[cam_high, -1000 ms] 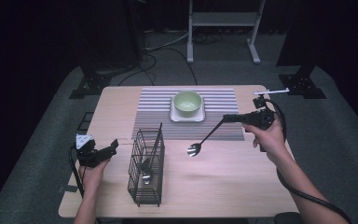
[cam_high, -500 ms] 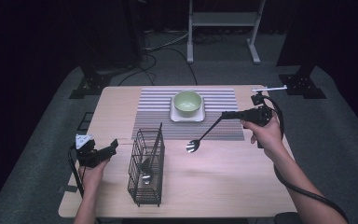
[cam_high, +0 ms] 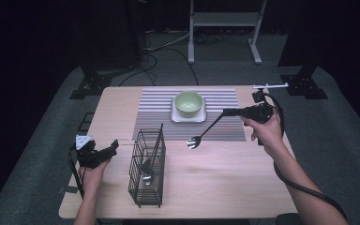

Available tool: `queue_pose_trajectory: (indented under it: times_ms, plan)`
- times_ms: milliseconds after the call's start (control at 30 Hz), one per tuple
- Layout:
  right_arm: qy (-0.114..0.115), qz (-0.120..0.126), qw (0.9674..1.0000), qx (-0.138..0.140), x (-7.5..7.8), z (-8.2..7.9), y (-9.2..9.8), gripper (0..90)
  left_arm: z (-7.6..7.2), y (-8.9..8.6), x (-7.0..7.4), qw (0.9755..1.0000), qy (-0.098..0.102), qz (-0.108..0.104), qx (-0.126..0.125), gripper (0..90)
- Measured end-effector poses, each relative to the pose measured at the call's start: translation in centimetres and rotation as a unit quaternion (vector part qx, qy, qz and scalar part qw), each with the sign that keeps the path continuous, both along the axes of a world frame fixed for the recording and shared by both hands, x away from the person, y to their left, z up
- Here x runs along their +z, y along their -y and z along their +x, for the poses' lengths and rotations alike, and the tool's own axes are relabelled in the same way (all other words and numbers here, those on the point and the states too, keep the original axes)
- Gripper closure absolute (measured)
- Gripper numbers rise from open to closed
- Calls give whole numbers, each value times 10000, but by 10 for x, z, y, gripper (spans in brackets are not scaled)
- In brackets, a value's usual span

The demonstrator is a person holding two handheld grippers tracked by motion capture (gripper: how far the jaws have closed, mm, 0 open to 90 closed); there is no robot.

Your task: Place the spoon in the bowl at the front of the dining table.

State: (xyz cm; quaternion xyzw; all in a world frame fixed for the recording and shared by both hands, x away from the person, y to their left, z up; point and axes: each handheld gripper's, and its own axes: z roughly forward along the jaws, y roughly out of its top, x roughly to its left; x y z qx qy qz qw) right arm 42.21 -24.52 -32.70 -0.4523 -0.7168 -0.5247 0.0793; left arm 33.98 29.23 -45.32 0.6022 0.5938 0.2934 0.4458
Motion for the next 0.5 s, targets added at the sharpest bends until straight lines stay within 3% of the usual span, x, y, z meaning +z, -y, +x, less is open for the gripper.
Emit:
queue_pose_trajectory:
  times_ms: [500]
  plan:
    - [0, -14, 9999, -120, -1, 12, -2, 887, 0, 0, 0, 10000, -1, -14, 0, 16]
